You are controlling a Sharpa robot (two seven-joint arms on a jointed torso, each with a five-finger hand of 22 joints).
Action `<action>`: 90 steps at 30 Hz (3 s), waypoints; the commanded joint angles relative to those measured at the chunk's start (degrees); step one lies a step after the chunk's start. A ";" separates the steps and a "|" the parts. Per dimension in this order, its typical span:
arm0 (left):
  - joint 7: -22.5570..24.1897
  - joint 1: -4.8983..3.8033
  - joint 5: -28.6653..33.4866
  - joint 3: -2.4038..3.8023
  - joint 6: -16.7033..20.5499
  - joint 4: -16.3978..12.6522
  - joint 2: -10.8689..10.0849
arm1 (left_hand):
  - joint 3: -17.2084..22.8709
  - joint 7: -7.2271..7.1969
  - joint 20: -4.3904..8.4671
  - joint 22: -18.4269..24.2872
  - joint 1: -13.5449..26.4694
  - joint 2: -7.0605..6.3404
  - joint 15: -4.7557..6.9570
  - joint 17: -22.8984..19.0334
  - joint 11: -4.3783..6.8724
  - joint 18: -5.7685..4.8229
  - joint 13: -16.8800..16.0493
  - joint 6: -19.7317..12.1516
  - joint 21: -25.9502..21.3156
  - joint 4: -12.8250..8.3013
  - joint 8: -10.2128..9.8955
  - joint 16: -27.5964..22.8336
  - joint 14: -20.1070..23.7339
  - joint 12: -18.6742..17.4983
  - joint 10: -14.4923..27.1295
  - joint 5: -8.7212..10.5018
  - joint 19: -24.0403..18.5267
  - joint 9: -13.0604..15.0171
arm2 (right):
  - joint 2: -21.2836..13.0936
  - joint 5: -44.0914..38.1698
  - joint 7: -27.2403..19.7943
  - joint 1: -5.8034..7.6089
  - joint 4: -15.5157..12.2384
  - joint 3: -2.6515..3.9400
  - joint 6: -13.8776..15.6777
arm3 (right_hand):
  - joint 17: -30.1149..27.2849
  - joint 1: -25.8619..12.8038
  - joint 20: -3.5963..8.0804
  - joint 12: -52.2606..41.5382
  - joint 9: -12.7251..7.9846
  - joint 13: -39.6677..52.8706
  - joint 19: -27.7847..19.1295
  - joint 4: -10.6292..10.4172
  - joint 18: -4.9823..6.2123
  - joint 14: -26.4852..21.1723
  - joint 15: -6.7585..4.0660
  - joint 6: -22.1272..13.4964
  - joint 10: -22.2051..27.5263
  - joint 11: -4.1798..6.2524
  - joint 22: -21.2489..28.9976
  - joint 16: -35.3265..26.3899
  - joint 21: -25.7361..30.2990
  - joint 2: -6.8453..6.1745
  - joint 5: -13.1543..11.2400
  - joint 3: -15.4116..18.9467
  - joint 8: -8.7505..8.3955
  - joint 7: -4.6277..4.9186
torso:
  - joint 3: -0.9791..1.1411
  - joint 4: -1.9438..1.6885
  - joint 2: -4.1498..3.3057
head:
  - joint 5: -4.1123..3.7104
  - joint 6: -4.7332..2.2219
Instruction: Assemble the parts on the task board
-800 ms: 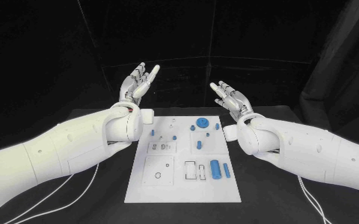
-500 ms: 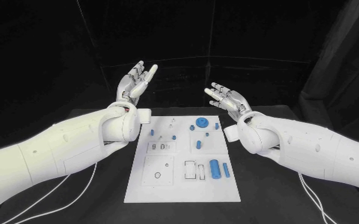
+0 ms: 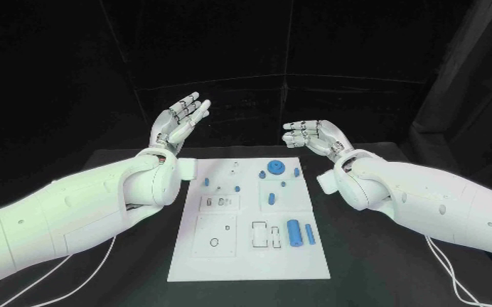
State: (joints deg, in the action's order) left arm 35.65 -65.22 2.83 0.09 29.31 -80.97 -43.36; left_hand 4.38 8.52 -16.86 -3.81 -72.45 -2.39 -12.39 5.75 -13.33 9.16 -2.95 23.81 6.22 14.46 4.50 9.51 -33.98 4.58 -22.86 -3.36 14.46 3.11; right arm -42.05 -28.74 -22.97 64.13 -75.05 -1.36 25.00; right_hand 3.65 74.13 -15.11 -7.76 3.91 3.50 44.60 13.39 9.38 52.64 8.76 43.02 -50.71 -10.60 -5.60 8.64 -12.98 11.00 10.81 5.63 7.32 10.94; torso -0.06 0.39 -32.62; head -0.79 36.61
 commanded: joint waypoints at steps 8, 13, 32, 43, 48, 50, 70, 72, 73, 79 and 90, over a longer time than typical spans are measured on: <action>0.80 0.15 -1.68 -0.03 -7.53 -6.17 -4.51 | 0.73 5.29 1.75 -5.06 -2.38 1.67 3.95 2.40 2.26 1.47 -1.19 24.77 12.73 -5.50 4.49 5.99 -23.43 5.85 -29.49 0.00 30.66 1.56 | 1.17 -31.39 9.28 4.15 2.20 0.11 -4.43 | 1.50 5.33 5.79 2.04 -0.05 0.09 16.65 3.28 1.10 19.41 -5.25 13.28 -14.98 3.46 -2.39 1.82 -8.40 -3.53 -2.09 -3.63 -0.38 -0.32 | -0.03 -0.59 -4.59 | -0.55 -1.94; -0.20 0.17 -3.31 -0.04 -9.44 -10.16 -6.49 | 0.52 4.15 4.05 -5.35 -2.32 2.50 6.23 5.03 4.04 1.46 -1.27 28.45 14.61 -7.38 4.22 7.63 -31.26 6.00 -35.25 -0.01 37.45 1.02 | 2.63 -46.08 15.91 5.54 2.93 0.14 -7.24 | 3.47 3.87 7.82 3.20 -0.14 0.13 21.19 3.00 1.10 25.85 -6.91 14.35 -16.80 4.49 -4.92 4.23 -13.51 -4.74 -3.64 -3.09 -1.26 -0.86 | -0.30 -1.19 -6.47 | -1.03 -2.85; -4.06 0.19 -3.95 -0.07 -14.36 -14.27 -7.61 | 1.20 4.39 4.35 -4.54 -2.71 3.68 6.36 6.63 3.92 1.36 -0.97 29.26 13.77 -9.16 2.68 6.04 -32.15 4.02 -36.27 -0.03 38.70 0.62 | 5.36 -67.67 26.46 6.86 0.73 0.28 -11.33 | 14.62 1.57 9.97 4.19 -0.14 0.17 25.50 3.02 0.94 33.38 -9.02 16.10 -16.15 5.38 -12.11 16.22 -26.39 -5.71 -2.38 -3.73 -3.63 -1.75 | -0.79 -2.34 -10.29 | -2.06 -3.54; -4.67 0.18 -3.96 -0.08 -14.47 -13.49 -7.71 | 1.30 4.43 4.37 -4.49 -2.72 3.76 6.38 6.83 3.91 1.38 -0.97 29.35 13.74 -9.32 2.60 6.04 -32.37 3.92 -36.37 -0.02 38.85 0.63 | 5.96 -68.24 27.49 7.01 1.32 0.29 -13.36 | 20.23 1.46 10.03 4.08 -0.20 0.15 25.20 3.09 1.04 33.64 -9.29 15.47 -15.65 5.45 -15.61 23.12 -32.21 -4.42 -2.83 -6.64 -3.72 -1.98 | -0.83 -2.53 -10.48 | -2.14 -3.21; -4.83 0.16 -3.96 -0.09 -14.62 -13.45 -7.84 | 1.32 4.46 4.37 -4.48 -2.72 3.77 6.39 6.87 3.90 1.38 -0.97 29.35 13.73 -9.36 2.57 6.03 -32.41 3.88 -36.37 -0.02 38.89 0.63 | 6.33 -68.31 28.13 7.03 1.68 0.29 -15.51 | 24.59 0.53 9.94 3.98 -0.18 0.17 24.74 3.03 0.73 32.59 -9.17 15.13 -15.73 5.61 -20.94 29.35 -38.73 -4.98 -3.61 -10.66 -3.72 -2.04 | -0.76 -2.49 -10.77 | -1.98 -3.17; -4.89 0.16 -3.95 -0.09 -14.69 -13.45 -7.85 | 1.32 4.46 4.37 -4.48 -2.72 3.77 6.39 6.87 3.90 1.38 -0.97 29.35 13.73 -9.36 2.57 6.03 -32.41 3.88 -36.37 -0.02 38.89 0.63 | 6.50 -68.34 28.29 7.04 1.84 0.29 -16.21 | 26.80 0.05 9.88 4.06 -0.16 0.13 25.06 3.07 0.41 32.46 -9.18 15.32 -15.65 5.60 -24.26 32.05 -41.62 -5.41 -3.74 -12.00 -3.67 -2.07 | -0.72 -2.44 -10.74 | -1.98 -2.99; -5.81 0.14 -3.95 -0.10 -15.17 -12.85 -7.92 | 1.89 4.61 4.37 -4.29 -2.94 4.23 6.34 7.34 3.79 1.35 -0.92 29.23 13.54 -9.94 2.19 5.74 -32.51 3.43 -36.28 -0.05 39.15 0.60 | 7.82 -68.29 28.49 7.06 2.37 0.29 -17.61 | 38.43 -2.96 9.62 3.90 -0.04 0.18 27.49 2.35 -1.30 32.45 -9.15 16.41 -16.21 5.72 -38.33 45.90 -53.12 -6.94 -4.29 -19.02 -3.44 -2.30 | -0.71 -2.44 -11.14 | -1.83 -2.37; -5.90 0.14 -3.95 -0.11 -15.22 -12.87 -7.98 | 1.98 4.63 4.37 -4.26 -3.00 4.26 6.33 7.41 3.78 1.35 -0.91 29.21 13.50 -10.06 2.13 5.68 -32.50 3.36 -36.26 -0.05 39.18 0.60 | 7.76 -67.86 28.36 7.06 2.29 0.29 -16.51 | 40.19 -3.29 9.69 3.74 0.05 0.23 28.12 2.07 -1.55 32.71 -9.28 17.14 -16.93 5.91 -40.13 47.68 -54.35 -6.75 -4.32 -19.68 -3.22 -2.46 | -0.74 -2.45 -11.22 | -1.87 -2.46; -5.93 0.14 -3.95 -0.11 -15.24 -12.86 -8.00 | 2.03 4.63 4.37 -4.24 -3.04 4.27 6.33 7.45 3.77 1.35 -0.91 29.20 13.48 -10.13 2.10 5.65 -32.50 3.32 -36.25 -0.05 39.19 0.60 | 7.73 -67.61 28.32 7.06 2.24 0.29 -15.88 | 41.00 -3.42 9.76 3.59 0.14 0.28 28.43 1.85 -1.67 32.81 -9.42 17.79 -17.52 6.06 -41.02 48.55 -54.99 -6.50 -4.32 -20.15 -3.00 -2.65 | -0.74 -2.44 -11.23 | -1.86 -2.52; -6.26 0.13 -3.95 -0.11 -15.33 -12.70 -8.05 | 2.32 4.69 4.37 -4.14 -3.22 4.32 6.31 7.63 3.73 1.34 -0.90 29.15 13.37 -10.51 1.93 5.48 -32.47 3.13 -36.20 -0.05 39.24 0.59 | 7.43 -65.38 28.17 7.06 1.63 0.32 -10.78 | 44.10 -3.64 10.28 3.20 0.54 0.43 29.48 0.82 -2.16 32.95 -10.00 20.60 -20.16 6.93 -44.47 51.92 -57.51 -5.46 -6.26 -22.84 -2.19 -3.43 | -0.73 -2.45 -11.23 | -1.81 -2.63; -6.60 0.13 -3.95 -0.13 -15.49 -12.43 -7.98 | 2.84 4.75 4.36 -3.99 -3.46 4.42 6.28 7.93 3.69 1.34 -0.89 29.09 13.19 -11.10 1.70 5.21 -32.42 2.85 -36.15 -0.06 39.30 0.60 | 10.47 -64.00 30.17 7.34 4.68 2.03 -7.56 | 44.77 -4.95 10.48 3.65 0.62 0.38 29.26 -0.83 -2.25 32.56 -10.15 21.50 -21.23 7.18 -45.36 53.29 -58.48 -6.50 -6.75 -24.47 -2.41 -3.67 | -0.81 -2.70 -11.44 | -1.79 -2.91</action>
State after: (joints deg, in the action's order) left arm 29.21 -65.01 -0.73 -0.05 14.80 -93.40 -51.37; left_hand 7.21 12.87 -12.50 -7.84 -75.78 1.72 -6.16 13.62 -9.52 9.74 -3.93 52.72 19.57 3.70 6.44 15.07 -66.15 7.53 -58.78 -3.36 53.19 3.78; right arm -31.90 -93.82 6.14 71.27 -70.80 0.60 14.44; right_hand 48.37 69.55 -4.99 -4.36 3.82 3.85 73.73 12.63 7.53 84.15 -1.05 63.22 -71.57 -3.28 -50.91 61.57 -71.15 4.46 4.19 -18.65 4.95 8.17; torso -0.81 -2.16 -43.98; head -2.58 33.74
